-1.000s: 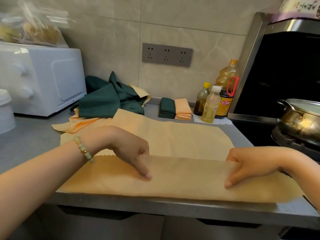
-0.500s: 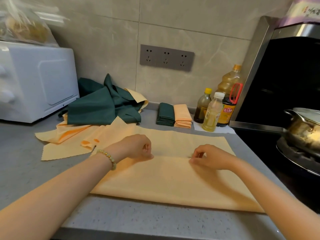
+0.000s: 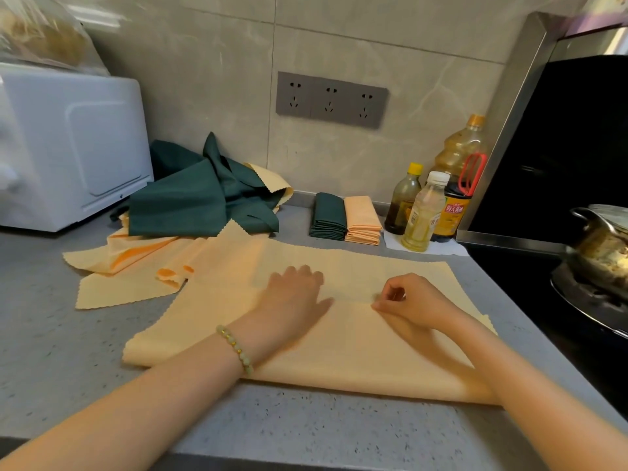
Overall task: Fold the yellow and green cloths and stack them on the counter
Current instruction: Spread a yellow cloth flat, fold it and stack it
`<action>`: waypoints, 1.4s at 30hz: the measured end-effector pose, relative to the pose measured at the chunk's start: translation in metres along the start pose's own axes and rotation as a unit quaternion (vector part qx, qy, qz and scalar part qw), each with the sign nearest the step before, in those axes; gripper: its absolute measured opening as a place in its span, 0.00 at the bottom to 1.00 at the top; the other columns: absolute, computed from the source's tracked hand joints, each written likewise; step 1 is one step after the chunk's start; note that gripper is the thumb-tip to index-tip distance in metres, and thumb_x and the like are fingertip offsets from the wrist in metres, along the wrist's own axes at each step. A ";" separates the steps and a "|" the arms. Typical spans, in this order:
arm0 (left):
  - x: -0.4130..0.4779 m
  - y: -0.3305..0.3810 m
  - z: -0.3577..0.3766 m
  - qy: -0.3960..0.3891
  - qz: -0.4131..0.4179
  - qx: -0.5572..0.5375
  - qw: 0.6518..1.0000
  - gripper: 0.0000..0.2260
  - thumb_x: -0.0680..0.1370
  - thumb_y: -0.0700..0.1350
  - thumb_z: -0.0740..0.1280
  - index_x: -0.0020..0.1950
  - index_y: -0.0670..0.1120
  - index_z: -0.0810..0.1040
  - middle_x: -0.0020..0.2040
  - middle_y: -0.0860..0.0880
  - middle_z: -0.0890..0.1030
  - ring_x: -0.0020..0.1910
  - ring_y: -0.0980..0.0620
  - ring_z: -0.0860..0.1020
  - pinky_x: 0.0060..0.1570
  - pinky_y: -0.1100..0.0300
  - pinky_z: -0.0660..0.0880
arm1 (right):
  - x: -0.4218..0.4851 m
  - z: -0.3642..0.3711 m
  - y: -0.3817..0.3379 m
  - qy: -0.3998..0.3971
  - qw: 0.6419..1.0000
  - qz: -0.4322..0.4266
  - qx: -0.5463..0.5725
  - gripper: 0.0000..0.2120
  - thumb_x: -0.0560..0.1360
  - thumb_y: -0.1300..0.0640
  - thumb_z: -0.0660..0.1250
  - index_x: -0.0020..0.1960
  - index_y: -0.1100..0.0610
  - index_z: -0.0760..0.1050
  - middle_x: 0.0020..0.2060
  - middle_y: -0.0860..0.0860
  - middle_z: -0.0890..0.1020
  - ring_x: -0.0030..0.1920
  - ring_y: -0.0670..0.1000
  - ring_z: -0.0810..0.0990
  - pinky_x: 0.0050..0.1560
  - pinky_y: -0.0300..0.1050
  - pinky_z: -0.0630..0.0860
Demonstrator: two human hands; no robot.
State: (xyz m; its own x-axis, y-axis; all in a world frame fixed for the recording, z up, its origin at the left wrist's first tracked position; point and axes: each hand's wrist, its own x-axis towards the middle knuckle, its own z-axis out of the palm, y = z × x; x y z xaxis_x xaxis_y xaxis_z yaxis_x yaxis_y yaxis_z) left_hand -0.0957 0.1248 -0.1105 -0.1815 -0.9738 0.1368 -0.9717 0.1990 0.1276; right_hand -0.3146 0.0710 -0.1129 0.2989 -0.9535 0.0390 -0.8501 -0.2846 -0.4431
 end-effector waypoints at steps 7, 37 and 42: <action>-0.028 0.046 0.011 -0.181 0.028 -0.029 0.983 0.26 0.83 0.57 0.44 0.79 0.49 0.44 0.79 0.50 0.44 0.77 0.45 0.43 0.74 0.42 0.43 | -0.003 0.003 -0.007 0.018 0.999 0.028 0.021 0.06 0.71 0.52 0.73 0.38 0.52 0.78 0.39 0.47 0.81 0.43 0.48 0.77 0.47 0.44 0.74; -0.041 0.041 0.044 -0.110 0.037 -0.013 0.993 0.36 0.76 0.70 0.44 0.79 0.53 0.42 0.79 0.52 0.40 0.77 0.46 0.39 0.72 0.39 0.37 | -0.132 0.000 0.064 0.012 0.977 0.165 -0.136 0.28 0.81 0.43 0.42 0.78 0.53 0.45 0.77 0.47 0.46 0.77 0.47 0.45 0.75 0.47 0.45; -0.044 0.046 0.042 -0.115 0.044 -0.014 0.992 0.34 0.78 0.67 0.44 0.79 0.52 0.42 0.79 0.52 0.40 0.77 0.45 0.39 0.72 0.39 0.36 | -0.132 -0.018 0.072 -0.003 0.964 0.199 -0.176 0.26 0.82 0.46 0.41 0.78 0.54 0.46 0.77 0.49 0.45 0.77 0.49 0.42 0.75 0.49 0.39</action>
State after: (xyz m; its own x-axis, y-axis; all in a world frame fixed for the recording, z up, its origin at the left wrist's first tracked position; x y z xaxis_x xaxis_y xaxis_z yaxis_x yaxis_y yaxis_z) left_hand -0.1391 0.1721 -0.1514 -0.2992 -0.9510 -0.0781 -0.9462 0.2851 0.1534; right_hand -0.4230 0.1749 -0.1334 -0.0796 -0.9938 -0.0770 -0.9921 0.0865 -0.0909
